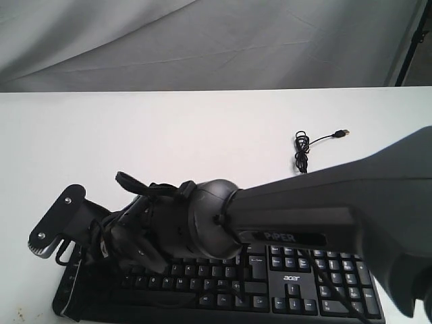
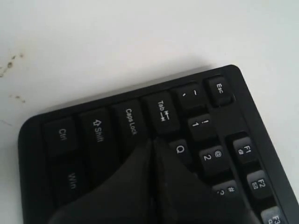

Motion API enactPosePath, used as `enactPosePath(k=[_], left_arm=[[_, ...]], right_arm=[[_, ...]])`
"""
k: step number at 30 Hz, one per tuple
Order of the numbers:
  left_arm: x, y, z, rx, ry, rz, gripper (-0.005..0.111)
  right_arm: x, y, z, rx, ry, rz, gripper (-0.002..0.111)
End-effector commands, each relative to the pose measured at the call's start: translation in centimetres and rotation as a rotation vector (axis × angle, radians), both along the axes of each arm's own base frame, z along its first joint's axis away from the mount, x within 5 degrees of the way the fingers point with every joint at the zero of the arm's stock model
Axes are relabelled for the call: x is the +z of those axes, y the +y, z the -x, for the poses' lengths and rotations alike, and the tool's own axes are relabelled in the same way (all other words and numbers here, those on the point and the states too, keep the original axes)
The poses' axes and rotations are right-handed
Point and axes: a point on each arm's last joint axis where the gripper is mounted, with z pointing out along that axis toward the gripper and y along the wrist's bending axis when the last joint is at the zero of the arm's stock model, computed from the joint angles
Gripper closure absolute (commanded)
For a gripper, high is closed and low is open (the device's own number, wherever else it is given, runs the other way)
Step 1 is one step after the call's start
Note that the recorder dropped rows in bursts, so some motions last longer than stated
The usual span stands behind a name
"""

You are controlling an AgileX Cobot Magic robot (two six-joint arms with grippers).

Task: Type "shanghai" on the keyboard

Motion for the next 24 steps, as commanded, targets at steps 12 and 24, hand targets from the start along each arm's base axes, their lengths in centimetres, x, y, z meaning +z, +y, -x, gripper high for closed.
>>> enactPosePath(k=[12,24], left_arm=[[-0.1,0.0,0.0,-0.003,-0.002,0.003,0.107],[-0.1,0.0,0.0,-0.003,-0.002,0.003,0.107]], right_arm=[[-0.8,-0.1,0.2,-0.005,0.032,0.033,0.108],[1.7,-0.3,0.3,0.017,-0.002,0.024,0.108]])
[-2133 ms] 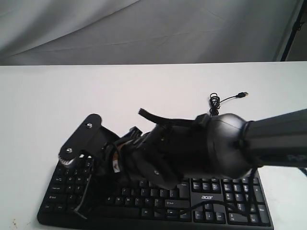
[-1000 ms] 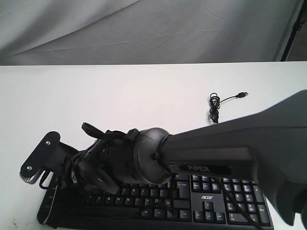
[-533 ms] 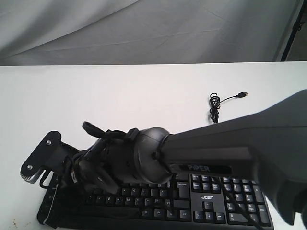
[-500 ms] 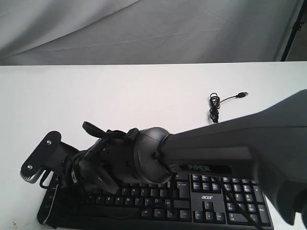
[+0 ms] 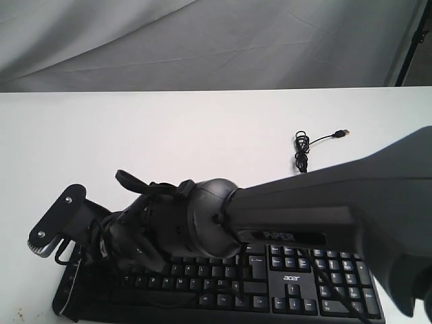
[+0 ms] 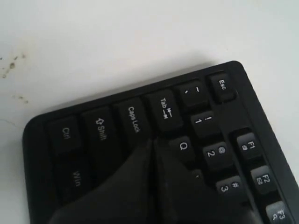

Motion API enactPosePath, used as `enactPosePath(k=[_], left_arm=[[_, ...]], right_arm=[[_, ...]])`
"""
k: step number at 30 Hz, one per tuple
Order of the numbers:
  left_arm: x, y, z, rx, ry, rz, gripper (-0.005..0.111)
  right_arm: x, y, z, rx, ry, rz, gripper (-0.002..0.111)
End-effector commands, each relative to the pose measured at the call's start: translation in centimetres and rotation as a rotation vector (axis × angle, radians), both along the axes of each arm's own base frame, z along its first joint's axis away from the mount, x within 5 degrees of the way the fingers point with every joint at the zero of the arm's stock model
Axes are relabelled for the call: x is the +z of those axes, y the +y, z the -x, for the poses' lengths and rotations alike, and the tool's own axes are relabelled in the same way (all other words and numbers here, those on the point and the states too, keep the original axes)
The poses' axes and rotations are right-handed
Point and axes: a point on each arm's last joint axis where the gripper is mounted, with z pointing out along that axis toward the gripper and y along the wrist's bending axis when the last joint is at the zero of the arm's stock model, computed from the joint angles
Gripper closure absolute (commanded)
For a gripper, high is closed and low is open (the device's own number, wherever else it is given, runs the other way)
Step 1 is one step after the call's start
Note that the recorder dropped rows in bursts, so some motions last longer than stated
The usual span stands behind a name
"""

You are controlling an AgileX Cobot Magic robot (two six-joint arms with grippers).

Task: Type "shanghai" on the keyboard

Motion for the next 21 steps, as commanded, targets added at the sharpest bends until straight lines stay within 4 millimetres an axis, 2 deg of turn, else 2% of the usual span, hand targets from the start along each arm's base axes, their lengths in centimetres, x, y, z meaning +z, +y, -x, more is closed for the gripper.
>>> enactPosePath(k=[1,5,8,16,21], left_arm=[[-0.1,0.0,0.0,-0.003,-0.002,0.003,0.107],[-0.1,0.0,0.0,-0.003,-0.002,0.003,0.107],[-0.1,0.0,0.0,-0.003,-0.002,0.003,0.107],[-0.1,0.0,0.0,-0.003,-0.002,0.003,0.107],[-0.1,0.0,0.0,-0.003,-0.002,0.003,0.107]], right_arm=[[2.2,-0.5,0.3,0.033,-0.032,0.014,0.108],[3.6,-1.7,0.7,0.028,-0.045,0.005,0.108],[4.3,-3.5,0.7,-0.003,-0.037,0.002,0.108],[3.5,-10.6,0.8,-0.167,-0.005,-0.061,0.108],[2.8,-12.2,0.8,-0.201,-0.016,-0.079,0.108]])
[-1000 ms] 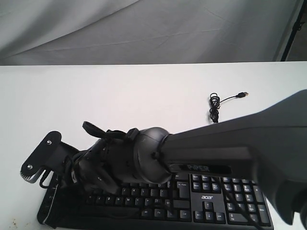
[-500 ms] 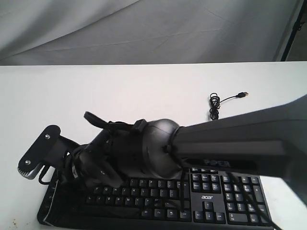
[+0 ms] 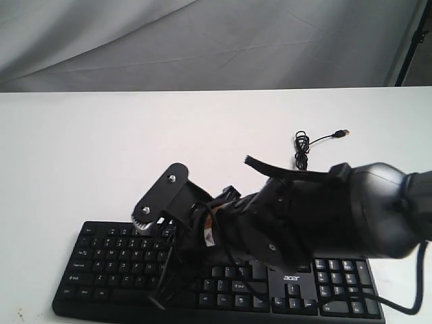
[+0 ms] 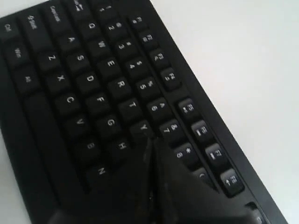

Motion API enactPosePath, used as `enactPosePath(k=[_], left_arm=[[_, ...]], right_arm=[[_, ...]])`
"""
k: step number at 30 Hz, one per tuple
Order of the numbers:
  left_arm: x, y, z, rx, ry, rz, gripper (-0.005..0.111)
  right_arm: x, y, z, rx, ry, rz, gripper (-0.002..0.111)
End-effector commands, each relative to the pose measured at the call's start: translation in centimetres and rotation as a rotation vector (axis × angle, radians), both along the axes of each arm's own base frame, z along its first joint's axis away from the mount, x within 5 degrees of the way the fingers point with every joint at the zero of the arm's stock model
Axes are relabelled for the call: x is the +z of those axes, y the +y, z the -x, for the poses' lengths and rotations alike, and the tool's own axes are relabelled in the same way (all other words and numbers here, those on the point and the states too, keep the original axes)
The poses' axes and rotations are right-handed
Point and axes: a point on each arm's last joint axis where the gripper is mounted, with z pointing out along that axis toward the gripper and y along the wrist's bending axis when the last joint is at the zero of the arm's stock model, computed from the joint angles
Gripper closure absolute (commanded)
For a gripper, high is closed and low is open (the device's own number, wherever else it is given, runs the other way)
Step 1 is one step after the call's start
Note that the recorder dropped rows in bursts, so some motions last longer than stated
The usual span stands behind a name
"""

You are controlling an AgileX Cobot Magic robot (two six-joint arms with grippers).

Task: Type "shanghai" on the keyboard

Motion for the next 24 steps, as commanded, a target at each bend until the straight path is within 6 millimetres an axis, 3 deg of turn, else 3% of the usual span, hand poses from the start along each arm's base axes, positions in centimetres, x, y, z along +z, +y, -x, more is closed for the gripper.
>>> enactPosePath(k=[1,24], left_arm=[[-0.1,0.0,0.0,-0.003,-0.002,0.003,0.107],[-0.1,0.0,0.0,-0.003,-0.002,0.003,0.107]], right_arm=[[-0.3,-0.9,-0.1,-0.034,-0.016,-0.036,0.108],[-2.4,-1.1,-0.9,-0.047,-0.003,-0.003,0.108]])
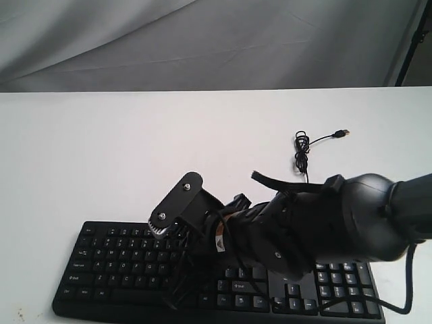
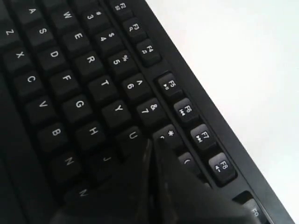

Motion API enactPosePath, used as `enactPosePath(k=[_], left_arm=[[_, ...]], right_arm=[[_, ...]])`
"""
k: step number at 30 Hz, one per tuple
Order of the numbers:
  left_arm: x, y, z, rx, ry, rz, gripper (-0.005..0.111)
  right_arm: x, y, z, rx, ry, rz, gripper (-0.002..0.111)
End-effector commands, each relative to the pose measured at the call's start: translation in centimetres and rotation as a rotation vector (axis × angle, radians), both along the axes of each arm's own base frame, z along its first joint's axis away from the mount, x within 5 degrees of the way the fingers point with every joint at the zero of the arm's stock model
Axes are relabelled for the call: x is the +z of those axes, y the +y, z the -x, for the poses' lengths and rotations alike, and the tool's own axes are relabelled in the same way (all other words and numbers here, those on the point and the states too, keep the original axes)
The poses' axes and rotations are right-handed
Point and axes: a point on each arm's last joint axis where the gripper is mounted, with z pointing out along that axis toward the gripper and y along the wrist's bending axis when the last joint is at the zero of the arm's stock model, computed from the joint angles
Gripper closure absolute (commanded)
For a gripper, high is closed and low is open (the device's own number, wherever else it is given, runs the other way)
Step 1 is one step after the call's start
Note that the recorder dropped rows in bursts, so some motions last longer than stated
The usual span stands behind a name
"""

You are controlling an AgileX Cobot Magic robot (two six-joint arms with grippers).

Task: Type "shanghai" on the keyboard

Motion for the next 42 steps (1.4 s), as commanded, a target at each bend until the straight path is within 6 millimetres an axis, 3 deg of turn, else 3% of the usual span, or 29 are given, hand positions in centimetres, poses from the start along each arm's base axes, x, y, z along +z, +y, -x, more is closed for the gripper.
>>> enactPosePath(k=[1,10,18,22,30,42], left_arm=[[-0.1,0.0,0.0,-0.003,-0.002,0.003,0.107],[-0.1,0.0,0.0,-0.003,-0.002,0.003,0.107],[-0.1,0.0,0.0,-0.003,-0.002,0.003,0.107],[-0.1,0.0,0.0,-0.003,-0.002,0.003,0.107],[-0.1,0.0,0.0,-0.003,-0.002,0.003,0.107],[-0.1,0.0,0.0,-0.003,-0.002,0.003,0.107]], right_arm=[[-0.1,-0.1,-0.1,-0.009,-0.005,-0.008,0.108],[-1.0,-0.1,-0.2,-0.014,0.007,0.002,0.108],[2.0,-0.6,0.7,0.029,-0.047,-0.030,0.108],[3.7,-2.3,2.6,0.047,-0.106,-0.090,0.108],[4.5,-7.2,6.2,0.040,-0.151,-0.141,0.108],[5.9,-11.4,9.3,0.063,-0.221,-0.191,0.108]])
